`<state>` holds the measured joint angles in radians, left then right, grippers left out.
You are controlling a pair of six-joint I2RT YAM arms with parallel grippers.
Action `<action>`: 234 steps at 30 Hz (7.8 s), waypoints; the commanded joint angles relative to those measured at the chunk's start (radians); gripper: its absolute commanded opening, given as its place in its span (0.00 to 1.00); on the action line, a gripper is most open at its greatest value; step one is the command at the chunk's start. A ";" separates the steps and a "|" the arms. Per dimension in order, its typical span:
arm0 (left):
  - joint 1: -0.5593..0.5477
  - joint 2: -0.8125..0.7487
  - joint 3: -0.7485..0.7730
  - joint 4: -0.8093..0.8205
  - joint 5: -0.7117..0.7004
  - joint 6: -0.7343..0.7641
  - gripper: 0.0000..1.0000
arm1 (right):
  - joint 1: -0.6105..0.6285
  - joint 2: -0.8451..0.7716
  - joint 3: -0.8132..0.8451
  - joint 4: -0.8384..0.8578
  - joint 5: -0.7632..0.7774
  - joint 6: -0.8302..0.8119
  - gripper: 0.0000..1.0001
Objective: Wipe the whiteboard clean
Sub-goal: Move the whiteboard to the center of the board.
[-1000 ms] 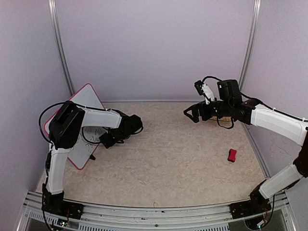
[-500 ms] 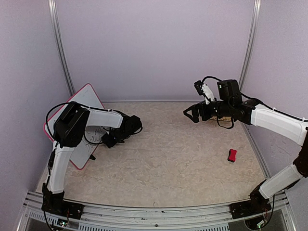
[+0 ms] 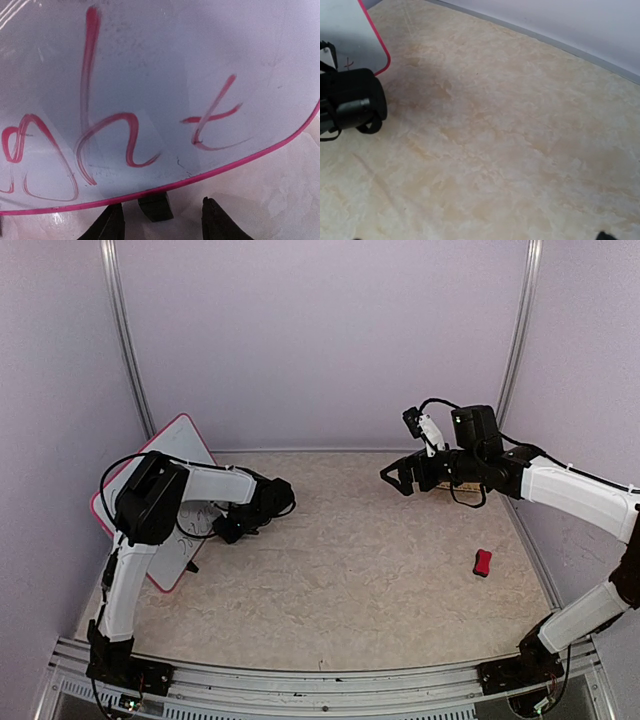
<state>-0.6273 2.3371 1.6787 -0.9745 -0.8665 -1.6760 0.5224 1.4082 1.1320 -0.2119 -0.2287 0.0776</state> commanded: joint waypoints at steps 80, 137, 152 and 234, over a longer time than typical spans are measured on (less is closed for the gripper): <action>-0.232 0.125 0.131 0.244 0.089 0.352 0.12 | 0.004 -0.011 0.021 0.013 0.102 0.040 1.00; -0.418 0.045 0.143 0.252 0.089 0.428 0.85 | 0.002 -0.055 0.007 0.034 0.176 0.067 1.00; -0.442 -0.275 -0.009 0.259 0.033 0.493 0.99 | 0.004 -0.086 -0.080 0.088 0.137 0.047 1.00; 0.255 -1.351 -0.804 0.676 0.528 0.953 0.99 | 0.385 0.843 0.360 0.295 0.360 0.180 0.60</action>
<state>-0.3893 1.0069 0.8921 -0.3244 -0.3462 -0.7177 0.8909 2.2192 1.4639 0.0601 0.1154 0.2493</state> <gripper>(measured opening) 0.989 0.627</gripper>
